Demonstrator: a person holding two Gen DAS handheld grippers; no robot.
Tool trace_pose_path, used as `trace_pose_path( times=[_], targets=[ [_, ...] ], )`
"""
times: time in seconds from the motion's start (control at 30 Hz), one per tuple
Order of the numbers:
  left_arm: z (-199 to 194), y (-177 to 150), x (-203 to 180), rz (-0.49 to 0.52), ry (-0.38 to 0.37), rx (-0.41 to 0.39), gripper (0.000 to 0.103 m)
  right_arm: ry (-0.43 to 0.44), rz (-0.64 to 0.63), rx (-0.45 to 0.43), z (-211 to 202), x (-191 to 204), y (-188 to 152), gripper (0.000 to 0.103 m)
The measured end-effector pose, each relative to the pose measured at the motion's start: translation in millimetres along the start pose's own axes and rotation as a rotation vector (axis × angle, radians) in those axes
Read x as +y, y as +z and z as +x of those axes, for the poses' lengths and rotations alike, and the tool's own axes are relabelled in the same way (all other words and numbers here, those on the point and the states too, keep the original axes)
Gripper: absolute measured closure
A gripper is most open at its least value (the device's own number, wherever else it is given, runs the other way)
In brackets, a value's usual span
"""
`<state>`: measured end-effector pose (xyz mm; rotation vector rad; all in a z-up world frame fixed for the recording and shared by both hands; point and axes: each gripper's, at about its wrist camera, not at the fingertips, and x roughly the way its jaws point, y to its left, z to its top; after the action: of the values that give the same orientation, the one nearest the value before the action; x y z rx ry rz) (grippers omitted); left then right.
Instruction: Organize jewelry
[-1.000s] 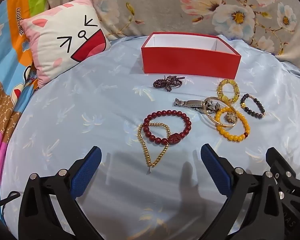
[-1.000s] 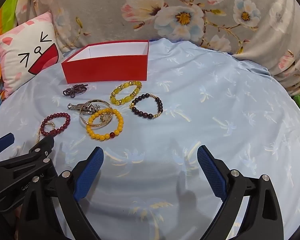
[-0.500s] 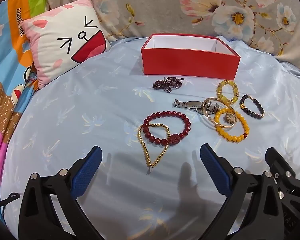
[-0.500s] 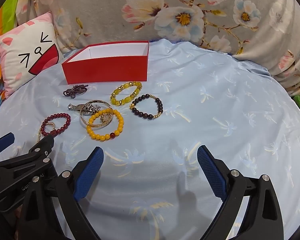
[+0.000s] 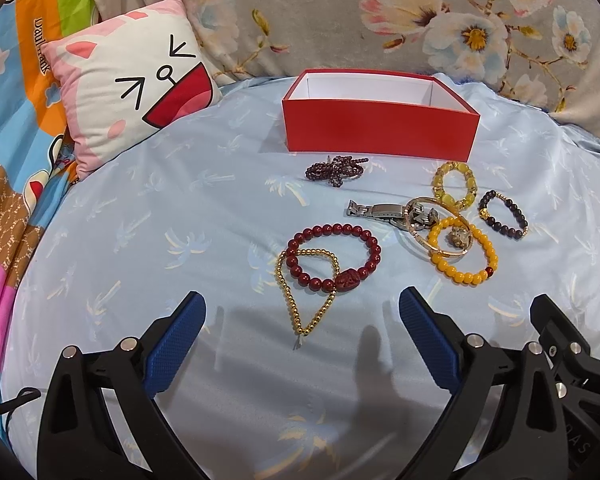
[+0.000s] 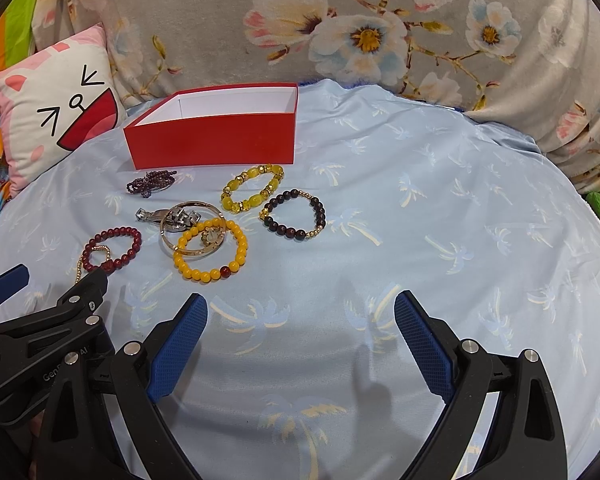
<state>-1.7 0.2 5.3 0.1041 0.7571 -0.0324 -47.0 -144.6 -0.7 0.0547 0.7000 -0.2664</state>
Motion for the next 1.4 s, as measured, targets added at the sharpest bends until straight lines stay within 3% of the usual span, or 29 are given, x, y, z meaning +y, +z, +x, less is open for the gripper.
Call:
trace_pose_path(
  times=[1.4],
  targets=[
    [-1.1, 1.8, -1.1, 0.002, 0.003, -0.008, 0.011, 0.0, 0.0, -0.006, -0.5, -0.5, -0.6, 0.012]
  ],
)
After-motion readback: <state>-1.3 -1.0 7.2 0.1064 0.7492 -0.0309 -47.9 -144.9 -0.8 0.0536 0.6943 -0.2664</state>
